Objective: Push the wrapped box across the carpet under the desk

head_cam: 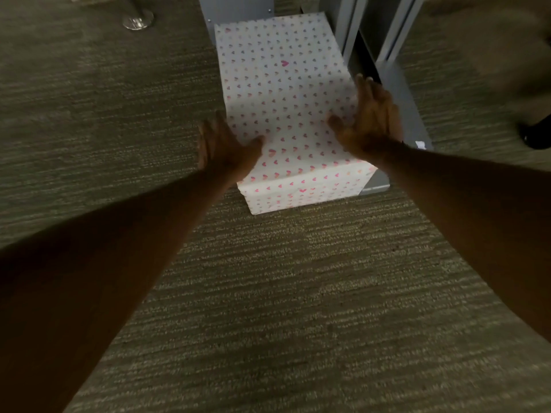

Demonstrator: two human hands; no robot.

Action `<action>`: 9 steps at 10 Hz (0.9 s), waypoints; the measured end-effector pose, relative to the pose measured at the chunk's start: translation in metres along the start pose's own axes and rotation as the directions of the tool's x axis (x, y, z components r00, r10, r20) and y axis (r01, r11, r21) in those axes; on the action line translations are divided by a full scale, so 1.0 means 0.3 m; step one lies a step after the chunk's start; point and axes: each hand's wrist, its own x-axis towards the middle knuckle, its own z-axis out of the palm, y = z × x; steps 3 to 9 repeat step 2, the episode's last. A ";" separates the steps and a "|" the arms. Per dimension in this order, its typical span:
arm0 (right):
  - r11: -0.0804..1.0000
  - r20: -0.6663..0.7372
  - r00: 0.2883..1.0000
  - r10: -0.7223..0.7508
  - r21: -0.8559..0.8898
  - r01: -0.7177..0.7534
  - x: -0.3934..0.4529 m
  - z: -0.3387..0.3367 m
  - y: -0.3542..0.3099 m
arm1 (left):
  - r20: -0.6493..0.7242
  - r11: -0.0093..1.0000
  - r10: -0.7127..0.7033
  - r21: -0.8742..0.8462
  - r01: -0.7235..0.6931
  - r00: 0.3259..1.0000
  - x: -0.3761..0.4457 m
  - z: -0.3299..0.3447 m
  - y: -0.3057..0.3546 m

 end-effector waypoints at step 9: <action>0.978 0.060 0.987 -0.151 -0.138 0.159 -0.174 -0.004 -0.031 | 0.070 0.883 0.333 0.326 -0.337 0.940 -0.150 -0.022 -0.054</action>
